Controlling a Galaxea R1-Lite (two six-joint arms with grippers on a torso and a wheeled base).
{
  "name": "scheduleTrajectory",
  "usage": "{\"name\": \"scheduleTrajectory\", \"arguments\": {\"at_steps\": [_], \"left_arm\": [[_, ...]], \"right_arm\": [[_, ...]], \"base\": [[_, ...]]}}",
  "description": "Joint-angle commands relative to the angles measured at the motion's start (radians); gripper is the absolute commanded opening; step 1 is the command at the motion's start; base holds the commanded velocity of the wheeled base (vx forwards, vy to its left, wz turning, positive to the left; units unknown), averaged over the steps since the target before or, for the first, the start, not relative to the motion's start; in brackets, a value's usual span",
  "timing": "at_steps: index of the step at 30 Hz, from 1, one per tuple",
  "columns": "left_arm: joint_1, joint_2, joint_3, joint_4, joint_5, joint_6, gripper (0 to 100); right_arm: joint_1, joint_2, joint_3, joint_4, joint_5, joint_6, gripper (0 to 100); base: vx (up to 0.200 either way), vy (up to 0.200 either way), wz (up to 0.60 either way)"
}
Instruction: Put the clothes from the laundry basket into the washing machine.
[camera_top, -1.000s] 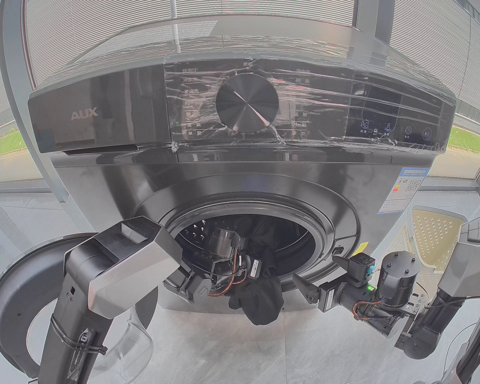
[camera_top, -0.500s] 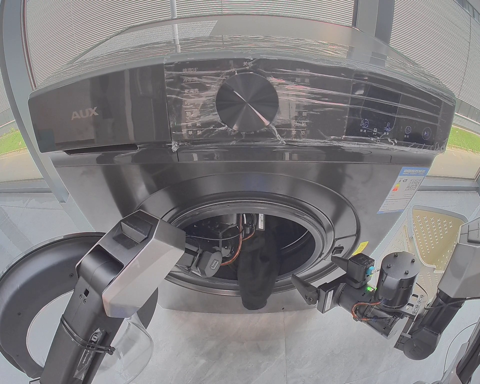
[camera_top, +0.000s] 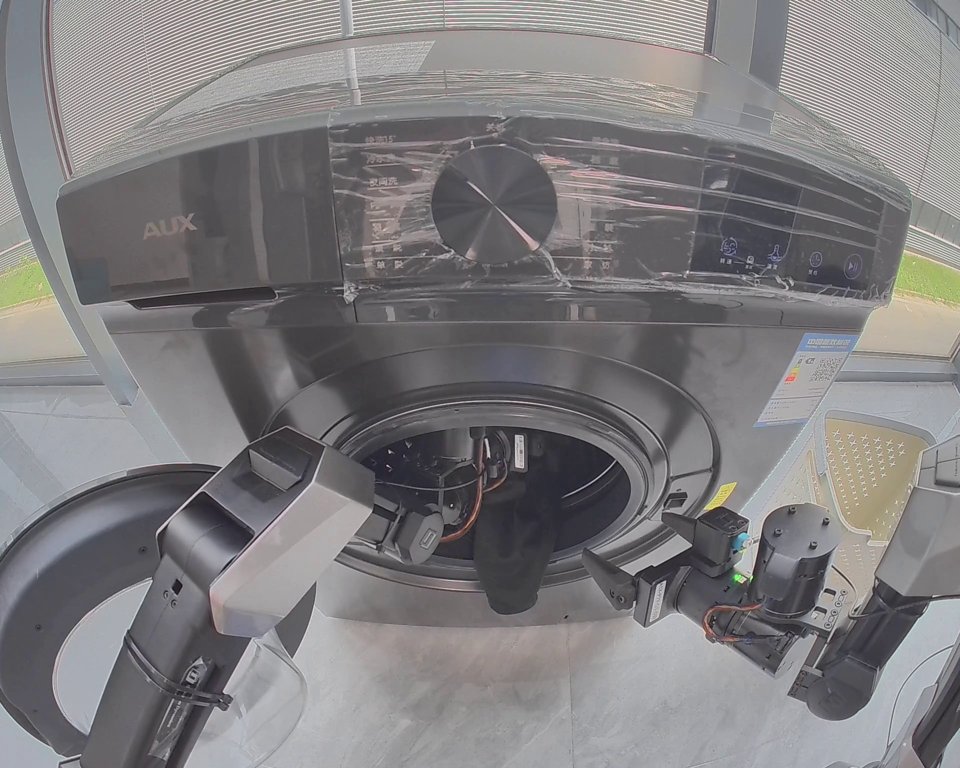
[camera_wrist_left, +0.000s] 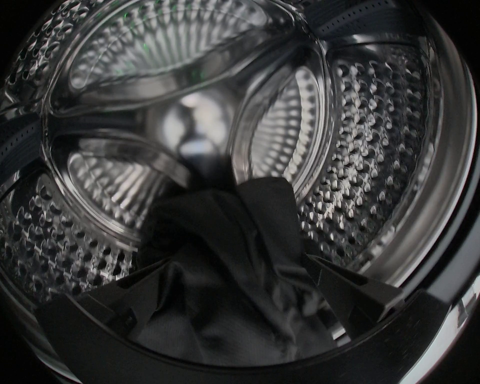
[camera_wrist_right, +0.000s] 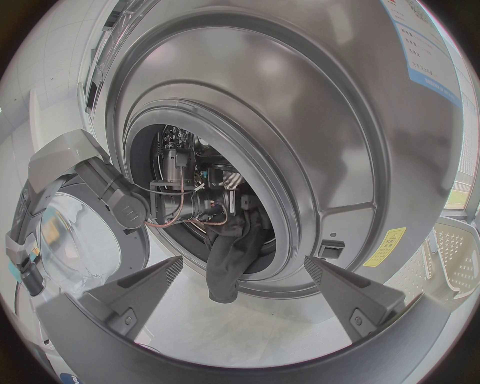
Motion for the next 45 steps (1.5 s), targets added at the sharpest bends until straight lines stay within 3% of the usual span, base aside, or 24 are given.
{"name": "scheduleTrajectory", "arguments": {"at_steps": [1,8,12,20,21,24,28,31,34,36,45], "left_arm": [[-0.022,-0.121,0.169,0.053,-0.026,-0.002,100],[-0.054,-0.186,0.379,0.088,-0.092,0.016,100],[-0.056,-0.175,0.402,0.08,-0.095,0.062,100],[-0.048,-0.121,0.39,0.069,-0.093,0.067,100],[-0.048,-0.12,0.39,0.069,-0.093,0.067,0],[-0.047,-0.102,0.387,0.057,-0.095,0.083,0],[-0.047,-0.086,0.347,0.037,-0.093,0.083,0],[-0.041,-0.068,0.252,0.031,-0.081,0.063,0],[-0.021,-0.04,0.135,0.014,-0.032,0.01,0],[-0.013,-0.026,0.08,0.011,-0.007,-0.009,0],[0.021,0.047,-0.11,-0.035,0.039,-0.004,0]], "right_arm": [[0.0,0.002,0.0,0.0,0.0,0.0,100],[0.0,0.002,0.002,0.001,0.0,0.0,100],[0.002,0.002,0.002,0.001,0.0,0.0,100],[0.032,-0.006,-0.001,-0.006,0.0,0.0,100],[0.032,-0.006,-0.001,-0.006,0.0,0.0,100],[0.031,-0.005,0.0,-0.006,0.002,0.0,100],[0.031,-0.005,0.0,-0.008,0.011,0.0,100],[0.031,-0.003,0.0,-0.008,0.011,0.0,100],[0.031,-0.003,0.0,-0.008,0.011,0.0,100],[0.031,-0.003,0.0,-0.008,0.011,0.0,100],[0.031,0.0,0.0,-0.008,0.011,0.0,100]], "base": [[0.0,0.0,0.0],[0.0,0.0,0.0],[0.0,0.0,0.0],[0.0,0.0,0.0],[0.0,0.0,0.0],[0.0,0.0,0.0],[0.0,0.0,0.0],[0.0,0.0,0.0],[0.0,0.0,0.0],[0.0,0.0,0.0],[0.0,0.0,0.0]]}}
